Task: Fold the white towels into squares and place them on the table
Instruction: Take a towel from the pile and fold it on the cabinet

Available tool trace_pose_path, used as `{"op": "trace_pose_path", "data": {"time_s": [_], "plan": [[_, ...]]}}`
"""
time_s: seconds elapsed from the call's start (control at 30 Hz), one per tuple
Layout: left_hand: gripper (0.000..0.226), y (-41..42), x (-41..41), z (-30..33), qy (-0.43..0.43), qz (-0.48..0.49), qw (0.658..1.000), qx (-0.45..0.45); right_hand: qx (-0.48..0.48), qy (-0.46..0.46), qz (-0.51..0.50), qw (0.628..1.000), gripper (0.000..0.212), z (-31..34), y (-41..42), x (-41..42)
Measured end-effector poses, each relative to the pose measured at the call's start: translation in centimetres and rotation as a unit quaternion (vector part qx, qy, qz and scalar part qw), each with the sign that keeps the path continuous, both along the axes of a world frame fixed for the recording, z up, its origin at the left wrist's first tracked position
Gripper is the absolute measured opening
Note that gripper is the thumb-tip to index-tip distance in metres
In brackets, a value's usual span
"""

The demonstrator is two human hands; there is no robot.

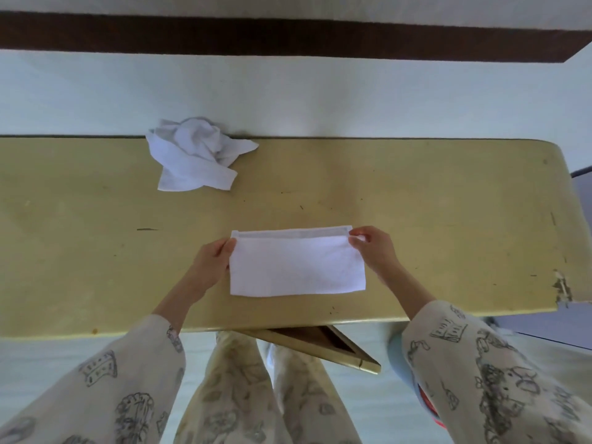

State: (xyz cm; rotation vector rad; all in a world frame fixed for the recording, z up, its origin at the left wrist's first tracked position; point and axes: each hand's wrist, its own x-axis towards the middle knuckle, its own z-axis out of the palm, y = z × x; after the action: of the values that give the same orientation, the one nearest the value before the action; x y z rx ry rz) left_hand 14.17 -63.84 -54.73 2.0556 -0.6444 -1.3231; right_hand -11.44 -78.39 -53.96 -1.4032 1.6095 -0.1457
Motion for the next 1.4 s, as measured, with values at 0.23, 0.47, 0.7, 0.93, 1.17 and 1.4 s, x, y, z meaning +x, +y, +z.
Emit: {"op": "trace_pose_path", "data": {"time_s": [0.23, 0.47, 0.7, 0.93, 1.17, 1.4], "plan": [[0.039, -1.2, -0.6, -2.1, -0.108, 0.019, 0.994, 0.023, -0.036, 0.025, -0.023, 0.999, 0.023, -1.8, -0.7, 0.8], [0.036, -2.4, -0.9, -3.0, -0.195, 0.008, 0.979, 0.059, -0.016, 0.056, -0.049, 0.997, 0.021, -2.7, -1.2, 1.4], [0.036, -2.9, -1.2, -3.2, -0.211, 0.009, 0.974, 0.078, -0.023, 0.076, -0.037, 0.996, 0.018, -3.1, -1.4, 1.6], [0.034, -2.9, -1.6, -3.0, -0.211, 0.016, 0.974, 0.083, -0.023, 0.077, -0.025, 0.996, 0.014, -3.0, -1.3, 1.6], [0.033, -3.0, -1.7, -2.8, -0.202, 0.029, 0.975, 0.086, -0.019, 0.084, -0.026, 0.996, 0.015, -3.3, -1.4, 1.8], [0.03, -3.0, -1.9, -2.5, -0.2, 0.041, 0.974, 0.097, -0.014, 0.1, -0.026, 0.995, 0.017, -3.3, -1.4, 2.0]]}}
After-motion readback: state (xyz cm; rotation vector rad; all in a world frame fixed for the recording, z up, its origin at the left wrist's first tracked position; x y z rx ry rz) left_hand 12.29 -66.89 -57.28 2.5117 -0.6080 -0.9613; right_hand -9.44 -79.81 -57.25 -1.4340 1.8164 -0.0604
